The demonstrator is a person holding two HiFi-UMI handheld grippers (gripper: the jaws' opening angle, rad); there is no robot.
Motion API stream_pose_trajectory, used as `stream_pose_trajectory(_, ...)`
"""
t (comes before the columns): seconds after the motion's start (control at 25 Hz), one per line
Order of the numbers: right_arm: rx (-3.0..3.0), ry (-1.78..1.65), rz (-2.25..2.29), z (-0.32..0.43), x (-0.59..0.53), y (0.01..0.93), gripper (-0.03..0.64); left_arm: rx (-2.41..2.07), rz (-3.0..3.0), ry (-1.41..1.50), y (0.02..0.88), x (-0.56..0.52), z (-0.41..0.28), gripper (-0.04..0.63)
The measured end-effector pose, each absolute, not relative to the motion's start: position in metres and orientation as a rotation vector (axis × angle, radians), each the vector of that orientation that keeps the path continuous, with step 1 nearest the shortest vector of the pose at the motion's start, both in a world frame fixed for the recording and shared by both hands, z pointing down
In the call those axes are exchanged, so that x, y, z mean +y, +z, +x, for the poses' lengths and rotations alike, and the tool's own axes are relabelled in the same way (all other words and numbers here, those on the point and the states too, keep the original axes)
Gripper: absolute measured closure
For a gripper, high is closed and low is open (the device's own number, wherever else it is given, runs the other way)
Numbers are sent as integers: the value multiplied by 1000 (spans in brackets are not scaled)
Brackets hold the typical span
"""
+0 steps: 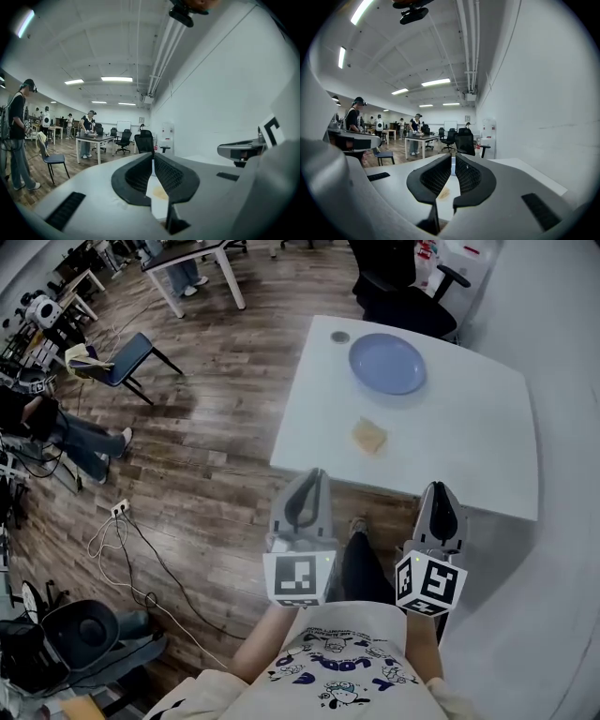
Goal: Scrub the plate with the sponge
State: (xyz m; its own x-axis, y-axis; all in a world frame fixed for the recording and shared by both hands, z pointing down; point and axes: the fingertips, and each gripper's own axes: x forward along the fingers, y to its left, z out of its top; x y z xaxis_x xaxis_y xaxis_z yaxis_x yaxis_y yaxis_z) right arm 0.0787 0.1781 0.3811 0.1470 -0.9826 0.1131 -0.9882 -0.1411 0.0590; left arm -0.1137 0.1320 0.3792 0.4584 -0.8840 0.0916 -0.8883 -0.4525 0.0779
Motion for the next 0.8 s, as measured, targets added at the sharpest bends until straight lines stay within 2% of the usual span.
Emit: stream_pose_trajectory(0.8,-2084,110,2204,170,27,387,580,-1684,2495,103,381,-1,-28,572)
